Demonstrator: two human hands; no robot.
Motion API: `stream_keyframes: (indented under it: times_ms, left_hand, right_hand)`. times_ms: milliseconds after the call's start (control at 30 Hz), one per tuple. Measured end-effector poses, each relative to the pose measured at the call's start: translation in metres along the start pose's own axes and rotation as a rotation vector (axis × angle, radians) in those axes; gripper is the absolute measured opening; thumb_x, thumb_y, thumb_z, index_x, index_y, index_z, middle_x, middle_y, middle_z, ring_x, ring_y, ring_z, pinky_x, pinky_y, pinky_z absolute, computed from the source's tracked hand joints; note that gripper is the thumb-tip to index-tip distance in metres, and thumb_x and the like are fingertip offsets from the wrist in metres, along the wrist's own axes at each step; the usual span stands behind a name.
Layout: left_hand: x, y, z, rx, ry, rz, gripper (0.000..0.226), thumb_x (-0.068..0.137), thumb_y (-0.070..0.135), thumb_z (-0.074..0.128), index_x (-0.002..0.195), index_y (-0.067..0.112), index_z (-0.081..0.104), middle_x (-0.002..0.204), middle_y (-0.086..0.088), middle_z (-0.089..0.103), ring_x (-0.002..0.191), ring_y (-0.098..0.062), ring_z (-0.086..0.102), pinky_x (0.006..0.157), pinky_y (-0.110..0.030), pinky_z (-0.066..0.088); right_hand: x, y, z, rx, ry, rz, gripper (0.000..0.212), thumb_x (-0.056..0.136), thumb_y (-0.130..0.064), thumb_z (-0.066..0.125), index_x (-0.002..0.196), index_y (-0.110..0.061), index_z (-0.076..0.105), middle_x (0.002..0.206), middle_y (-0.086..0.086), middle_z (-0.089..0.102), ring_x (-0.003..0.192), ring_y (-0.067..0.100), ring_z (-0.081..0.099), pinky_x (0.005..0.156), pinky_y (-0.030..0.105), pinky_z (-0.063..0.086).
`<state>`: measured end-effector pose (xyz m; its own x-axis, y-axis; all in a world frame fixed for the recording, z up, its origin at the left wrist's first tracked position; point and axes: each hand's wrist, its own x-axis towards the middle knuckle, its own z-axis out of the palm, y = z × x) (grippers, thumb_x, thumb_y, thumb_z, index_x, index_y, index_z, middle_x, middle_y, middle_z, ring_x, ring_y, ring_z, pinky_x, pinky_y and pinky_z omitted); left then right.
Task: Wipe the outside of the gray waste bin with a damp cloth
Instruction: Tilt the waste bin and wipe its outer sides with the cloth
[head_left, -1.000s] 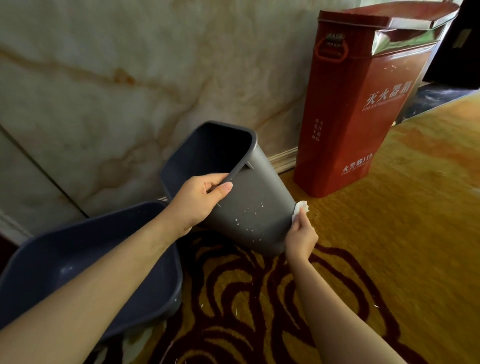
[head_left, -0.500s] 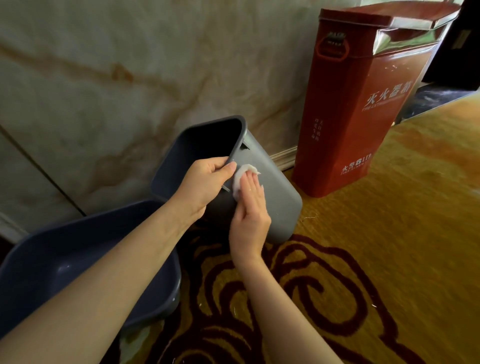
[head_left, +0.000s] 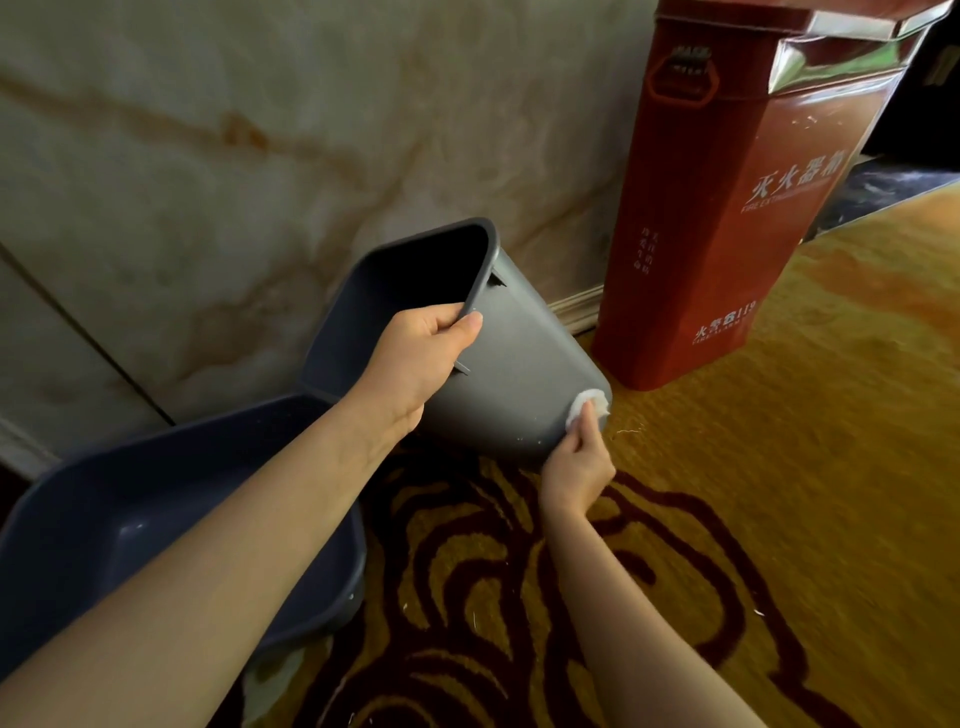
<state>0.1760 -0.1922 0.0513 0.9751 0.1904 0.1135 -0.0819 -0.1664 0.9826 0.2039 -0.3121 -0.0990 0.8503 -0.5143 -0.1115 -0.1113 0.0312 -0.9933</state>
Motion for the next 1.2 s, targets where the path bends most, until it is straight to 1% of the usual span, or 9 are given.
stream_keyframes:
  times_ms: [100, 333, 433, 567, 667, 767, 867, 1033, 1200]
  left_hand:
    - [0.005, 0.001, 0.003, -0.032, 0.048, -0.011, 0.027, 0.089, 0.015, 0.053, 0.072, 0.029, 0.068, 0.068, 0.015, 0.071, 0.073, 0.001, 0.067, 0.072, -0.013, 0.053]
    - [0.012, 0.001, 0.008, 0.085, 0.117, 0.006, 0.024, 0.088, 0.018, 0.053, 0.065, 0.024, 0.055, 0.087, -0.004, 0.051, 0.078, -0.006, 0.046, 0.061, -0.005, 0.039]
    - [0.009, 0.002, 0.010, 0.080, 0.101, -0.014, 0.025, 0.089, 0.018, 0.053, 0.065, 0.025, 0.059, 0.084, -0.004, 0.058, 0.080, -0.011, 0.052, 0.075, -0.020, 0.043]
    - [0.006, 0.005, 0.009, 0.074, 0.085, -0.025, 0.028, 0.090, 0.017, 0.052, 0.071, 0.032, 0.066, 0.078, 0.011, 0.068, 0.079, -0.002, 0.063, 0.071, -0.015, 0.050]
    - [0.005, 0.008, 0.009, 0.092, 0.076, -0.033, 0.023, 0.090, 0.018, 0.051, 0.078, 0.027, 0.069, 0.080, 0.011, 0.069, 0.083, -0.004, 0.065, 0.073, -0.018, 0.051]
    - [0.005, 0.011, 0.011, 0.110, 0.075, -0.037, 0.030, 0.090, 0.018, 0.051, 0.068, 0.031, 0.066, 0.078, 0.009, 0.068, 0.080, -0.006, 0.065, 0.075, -0.020, 0.053]
    - [0.006, 0.013, 0.013, 0.092, 0.082, -0.064, 0.028, 0.090, 0.018, 0.051, 0.068, 0.027, 0.065, 0.081, 0.002, 0.068, 0.087, -0.015, 0.066, 0.084, -0.028, 0.052]
    - [0.017, 0.012, 0.025, 0.044, 0.101, -0.091, 0.012, 0.090, 0.019, 0.049, 0.083, 0.014, 0.057, 0.089, -0.009, 0.054, 0.083, -0.021, 0.052, 0.077, -0.032, 0.046]
    - [0.044, 0.013, 0.037, 0.053, 0.208, -0.097, 0.027, 0.089, 0.018, 0.050, 0.067, 0.026, 0.037, 0.087, -0.003, 0.040, 0.071, -0.010, 0.035, 0.054, -0.020, 0.024]
  right_hand:
    - [-0.041, -0.023, 0.011, 0.020, -0.140, -0.245, 0.043, 0.092, -0.003, 0.049, 0.130, -0.021, 0.048, 0.133, -0.002, 0.054, 0.122, 0.006, 0.049, 0.104, 0.023, 0.039]
    - [-0.095, -0.031, 0.022, 0.085, -0.222, -0.611, 0.049, 0.090, 0.001, 0.050, 0.133, -0.021, 0.041, 0.140, -0.007, 0.043, 0.133, 0.001, 0.035, 0.112, 0.030, 0.030]
    - [-0.074, -0.012, 0.016, 0.038, -0.143, -0.563, 0.049, 0.089, 0.004, 0.052, 0.130, -0.019, 0.041, 0.136, -0.003, 0.046, 0.131, 0.003, 0.037, 0.112, 0.037, 0.031]
    - [-0.031, 0.021, 0.004, -0.040, -0.066, -0.257, 0.038, 0.092, -0.005, 0.049, 0.129, -0.016, 0.050, 0.132, 0.006, 0.056, 0.125, 0.017, 0.049, 0.105, 0.044, 0.041]
    - [0.002, 0.036, -0.006, -0.081, -0.016, -0.049, 0.033, 0.095, -0.014, 0.047, 0.127, -0.022, 0.054, 0.116, 0.001, 0.065, 0.103, 0.017, 0.062, 0.088, 0.030, 0.050]
    - [0.031, 0.041, -0.013, -0.153, -0.010, 0.017, 0.032, 0.095, -0.015, 0.046, 0.124, -0.022, 0.056, 0.106, 0.002, 0.068, 0.071, -0.002, 0.051, 0.072, 0.018, 0.038]
    - [0.049, 0.036, -0.014, -0.189, -0.035, 0.075, 0.031, 0.096, -0.016, 0.045, 0.126, -0.019, 0.055, 0.119, 0.006, 0.064, 0.094, 0.014, 0.057, 0.080, 0.023, 0.039]
    - [0.024, 0.010, -0.005, -0.136, -0.035, 0.023, 0.031, 0.094, -0.012, 0.047, 0.123, -0.019, 0.058, 0.109, 0.004, 0.068, 0.079, 0.007, 0.056, 0.067, 0.015, 0.041]
    - [-0.049, -0.031, 0.017, 0.074, -0.124, -0.358, 0.042, 0.091, -0.008, 0.052, 0.127, -0.028, 0.050, 0.123, 0.003, 0.063, 0.114, 0.013, 0.058, 0.096, 0.030, 0.049]
